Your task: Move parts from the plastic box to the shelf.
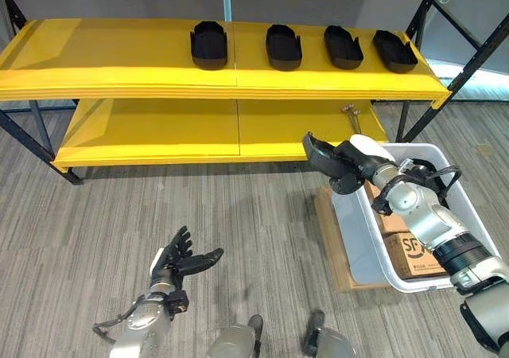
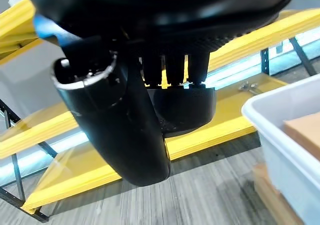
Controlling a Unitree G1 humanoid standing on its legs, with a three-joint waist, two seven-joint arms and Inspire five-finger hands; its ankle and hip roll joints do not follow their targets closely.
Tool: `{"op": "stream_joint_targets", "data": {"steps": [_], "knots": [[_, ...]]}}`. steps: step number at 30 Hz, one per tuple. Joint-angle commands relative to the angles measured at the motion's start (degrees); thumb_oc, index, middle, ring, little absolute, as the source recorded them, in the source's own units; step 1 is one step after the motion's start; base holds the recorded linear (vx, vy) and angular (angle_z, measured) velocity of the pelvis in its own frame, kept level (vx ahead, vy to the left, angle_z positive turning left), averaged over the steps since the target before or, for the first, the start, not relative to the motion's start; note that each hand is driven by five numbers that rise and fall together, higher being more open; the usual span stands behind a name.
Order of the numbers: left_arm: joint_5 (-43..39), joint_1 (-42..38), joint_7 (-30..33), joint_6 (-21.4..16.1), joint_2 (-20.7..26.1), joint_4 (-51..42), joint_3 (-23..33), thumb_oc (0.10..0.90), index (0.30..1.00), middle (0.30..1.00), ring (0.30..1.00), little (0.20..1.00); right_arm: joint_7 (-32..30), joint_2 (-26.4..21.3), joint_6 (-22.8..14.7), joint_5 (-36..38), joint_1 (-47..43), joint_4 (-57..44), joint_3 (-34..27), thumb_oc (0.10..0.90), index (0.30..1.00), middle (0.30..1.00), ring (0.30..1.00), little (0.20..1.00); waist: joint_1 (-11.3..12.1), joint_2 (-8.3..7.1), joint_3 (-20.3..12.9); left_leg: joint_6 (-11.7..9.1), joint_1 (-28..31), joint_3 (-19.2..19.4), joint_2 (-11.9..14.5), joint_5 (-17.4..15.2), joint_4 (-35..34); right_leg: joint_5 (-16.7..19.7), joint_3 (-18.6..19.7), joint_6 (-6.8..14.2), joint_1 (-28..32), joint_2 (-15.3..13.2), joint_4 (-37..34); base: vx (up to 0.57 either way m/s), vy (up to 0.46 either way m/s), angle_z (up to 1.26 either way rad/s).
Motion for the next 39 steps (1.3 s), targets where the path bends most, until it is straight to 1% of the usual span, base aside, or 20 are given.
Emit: {"op": "stream_joint_targets", "data": {"steps": [1,3,4,5,6,9,10,11,16,20,25,30,32,33,36,37,39], "knots": [[2.43,-1.61,-1.45,-4.95,2.68,-9.05,1.83,0.9,1.0,1.0,1.0,1.0,-4.9,-2.38,-1.6,0.46,-15.91,2.3,-0.67,0.4,0.3,0.3,0.3,0.3,-1.96,-2.36,-2.14,-5.8,0.81,-3.11,4.32,-6.64,1.61,9.88,3.61,0.15,3.36,-1.08,-13.26,0.21,-0.065,0.0],[2.3,-1.65,-1.53,-5.21,2.92,-8.84,2.11,0.9,1.0,1.0,1.0,1.0,-4.68,-3.0,-1.34,0.3,-17.09,2.22,-0.43,0.4,0.3,0.3,0.3,0.3,-2.35,-2.56,-1.66,-6.29,1.49,-3.56,4.46,-7.84,2.93,11.42,4.31,0.8,2.41,-1.86,-14.28,0.15,-0.124,0.11],[2.19,-1.75,-1.58,-5.35,2.91,-8.85,2.17,0.9,1.0,1.0,1.0,1.0,-4.48,-3.45,-1.42,0.09,-16.82,1.98,-0.43,0.4,0.3,0.3,0.3,0.3,-2.38,-2.96,-1.93,-6.7,1.65,-3.72,4.25,-8.56,3.42,10.79,4.68,0.85,3.39,-1.91,-15.29,0.11,-0.155,0.32],[2.24,-1.77,-1.74,-5.31,2.34,-8.39,1.88,0.9,1.0,1.0,1.0,1.0,-4.52,-3.71,-1.62,0.35,-15.69,1.6,-1.05,0.4,0.3,0.3,0.3,0.3,-2.58,-3.35,-2.28,-6.83,1.8,-3.83,4.12,-9.55,4.2,10.3,4.66,0.45,4.48,-1.79,-15.81,0.13,-0.135,0.45],[2.27,-1.59,-1.97,-5.32,2.02,-8.47,1.77,0.9,1.0,1.0,1.0,1.0,-4.31,-3.88,-1.49,0.25,-15.17,1.46,-1.43,0.4,0.3,0.3,0.3,0.3,-2.8,-3.29,-2.64,-6.89,2.28,-4.01,4.23,-10.26,4.76,10.43,4.18,0.22,4.96,-1.7,-15.84,0.17,-0.15,0.51],[2.29,-0.27,-1.94,-5.15,1.07,-8.81,2.0,0.9,1.0,1.0,1.0,1.0,-4.04,-3.36,-1.61,0.86,-14.6,1.3,-1.51,0.4,0.3,0.3,0.3,0.3,-2.91,-2.7,-4.17,-7.38,4.11,-4.56,5.34,-10.92,4.81,9.63,2.71,-0.41,6.49,-0.96,-14.5,0.19,-0.145,0.45],[2.38,0.07,-1.95,-5.02,0.93,-8.76,2.09,0.9,1.0,1.0,1.0,1.0,-4.03,-3.07,-1.62,1.07,-14.21,1.18,-1.6,0.4,0.3,0.3,0.3,0.3,-2.92,-2.59,-4.67,-7.51,4.7,-4.54,5.75,-10.85,4.1,9.31,2.31,-0.53,7.09,-0.64,-14.67,0.19,-0.181,0.2],[2.37,0.81,-1.79,-4.84,0.56,-8.97,2.53,0.9,1.0,1.0,1.0,1.0,-3.71,-2.4,-1.69,1.21,-13.63,0.21,-1.58,0.4,0.3,0.3,0.3,0.3,-2.93,-2.27,-5.63,-7.85,5.94,-4.31,6.75,-10.62,2.6,8.55,1.45,-0.65,8.02,-0.2,-14.72,0.18,-0.159,0.08],[2.22,0.94,-1.69,-4.6,-0.04,-8.88,1.54,0.9,1.0,1.0,1.0,1.0,-3.97,-2.35,-1.57,1.12,-14.17,1.69,-1.19,0.4,0.3,0.3,0.3,0.3,-3.37,-1.65,-7.03,-8.53,7.44,-4.2,8.64,-9.28,-0.44,6.82,1.37,-1.24,8.76,0.67,-14.42,0.09,-0.095,0.0],[1.95,0.51,-1.08,-4.6,-0.56,-9.01,1.01,0.9,1.0,1.0,1.0,1.0,-4.72,-2.01,-1.44,1.14,-14.75,1.63,-1.38,0.4,0.3,0.3,0.3,0.3,-3.61,-1.15,-7.56,-8.69,8.35,-4.57,9.16,-8.17,-2.86,6.17,1.49,-1.37,9.11,0.67,-13.92,0.06,-0.042,0.03],[1.82,0.56,-0.83,-4.65,-0.84,-9.04,1.02,0.9,1.0,1.0,1.0,1.0,-4.98,-1.08,-1.64,1.03,-15.42,1.88,-0.88,0.4,0.3,0.3,0.3,0.3,-3.58,-0.76,-7.94,-8.63,8.78,-4.98,9.22,-7.28,-4.56,5.98,1.85,-1.47,9.29,0.45,-13.68,0.02,-0.003,0.07],[1.75,0.49,-0.47,-4.73,-1.12,-9.62,1.11,0.9,1.0,1.0,1.0,1.0,-5.29,0.24,-1.73,0.63,-15.95,2.06,-0.38,0.4,0.3,0.3,0.3,0.3,-3.3,-0.83,-8.44,-8.71,9.1,-4.82,9.54,-7.01,-5.53,6.0,1.82,-1.47,9.83,0.53,-14.42,0.02,-0.007,0.04],[1.66,0.73,-0.4,-4.78,-1.43,-9.47,1.41,0.9,1.0,1.0,1.0,1.0,-4.93,0.23,-1.66,-0.04,-16.46,2.09,0.22,0.4,0.3,0.3,0.3,0.3,-3.14,-1.15,-8.55,-8.68,9.48,-4.83,9.82,-7.0,-5.89,5.99,2.1,-1.46,10.06,0.72,-14.43,0.0,0.0,0.0],[1.67,0.69,-0.39,-4.78,-1.43,-9.49,1.42,0.9,1.0,1.0,1.0,1.0,-4.94,0.22,-1.65,-0.04,-16.51,2.08,0.2,0.4,0.3,0.3,0.3,0.3,-3.18,-1.5,-8.48,-8.67,9.15,-4.86,9.39,-6.46,-5.88,6.43,2.17,-1.49,9.78,0.32,-14.5,-0.01,-0.006,-0.03],[1.7,1.03,-0.34,-4.72,-1.69,-9.41,1.61,0.9,1.0,1.0,1.0,1.0,-5.11,0.39,-1.81,-0.55,-16.48,1.98,0.34,0.4,0.3,0.3,0.3,0.3,-3.15,-1.38,-8.71,-8.63,9.75,-4.81,9.87,-6.93,-6.32,5.97,2.26,-1.41,10.19,0.76,-14.53,0.02,0.002,-0.04],[1.66,1.2,-0.36,-4.71,-1.93,-9.45,1.7,0.9,1.0,1.0,1.0,1.0,-5.13,0.49,-2.05,-1.08,-16.46,1.26,0.41,0.4,0.3,0.3,0.3,0.3,-3.18,-1.8,-8.81,-8.64,9.65,-4.81,9.6,-6.39,-6.62,6.4,2.45,-1.43,10.11,0.43,-14.8,-0.03,0.003,-0.05],[1.61,1.27,-0.37,-4.77,-2.01,-9.46,1.6,0.9,1.0,1.0,1.0,1.0,-5.09,0.75,-2.14,-0.91,-16.37,1.31,0.35,0.4,0.3,0.3,0.3,0.3,-3.12,-1.79,-8.92,-8.65,9.81,-4.66,9.7,-6.29,-6.91,6.4,2.49,-1.44,10.14,0.51,-14.93,-0.01,0.003,-0.02]]}}
